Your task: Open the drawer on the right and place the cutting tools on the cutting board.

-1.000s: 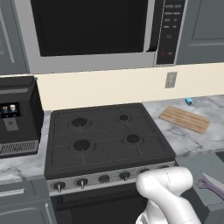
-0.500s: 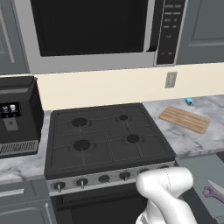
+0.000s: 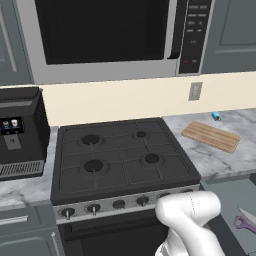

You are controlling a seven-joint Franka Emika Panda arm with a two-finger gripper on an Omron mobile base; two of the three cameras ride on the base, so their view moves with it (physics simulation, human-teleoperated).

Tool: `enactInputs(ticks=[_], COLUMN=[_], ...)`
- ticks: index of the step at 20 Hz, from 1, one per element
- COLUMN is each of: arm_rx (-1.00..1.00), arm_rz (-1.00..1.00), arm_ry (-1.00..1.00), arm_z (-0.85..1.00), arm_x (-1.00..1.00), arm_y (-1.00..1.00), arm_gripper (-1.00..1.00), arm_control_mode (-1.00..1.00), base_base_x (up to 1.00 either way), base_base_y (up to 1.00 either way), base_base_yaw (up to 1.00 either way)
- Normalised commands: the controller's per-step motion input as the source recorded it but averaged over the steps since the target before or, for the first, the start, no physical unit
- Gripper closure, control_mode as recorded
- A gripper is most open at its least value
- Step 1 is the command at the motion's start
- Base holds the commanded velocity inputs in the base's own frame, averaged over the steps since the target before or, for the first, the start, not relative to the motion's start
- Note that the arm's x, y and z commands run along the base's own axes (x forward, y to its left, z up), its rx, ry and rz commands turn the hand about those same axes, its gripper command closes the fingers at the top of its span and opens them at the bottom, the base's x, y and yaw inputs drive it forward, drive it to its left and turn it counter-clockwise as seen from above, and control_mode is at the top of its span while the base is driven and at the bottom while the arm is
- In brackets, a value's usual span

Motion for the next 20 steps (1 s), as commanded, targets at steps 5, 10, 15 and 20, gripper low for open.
enactInputs(ticks=[5,10,15,20], arm_rx=[-0.09,-0.02,0.0,0.0], arm_rz=[0.0,0.0,0.0,0.0], arm_ry=[0.16,0.23,0.25,0.3], arm_z=[0.89,0.81,0.89,1.0], arm_x=[0.04,0.12,0.16,0.18], arm_y=[0.06,0.0,0.0,0.0], arm_gripper=[-1.0,-1.0,-1.0,-1.0], arm_control_mode=[-1.0,-1.0,-1.0,-1.0], base_base_x=[0.0,0.0,0.0,0.0], base_base_y=[0.0,0.0,0.0,0.0], base_base_yaw=[0.0,0.0,0.0,0.0])
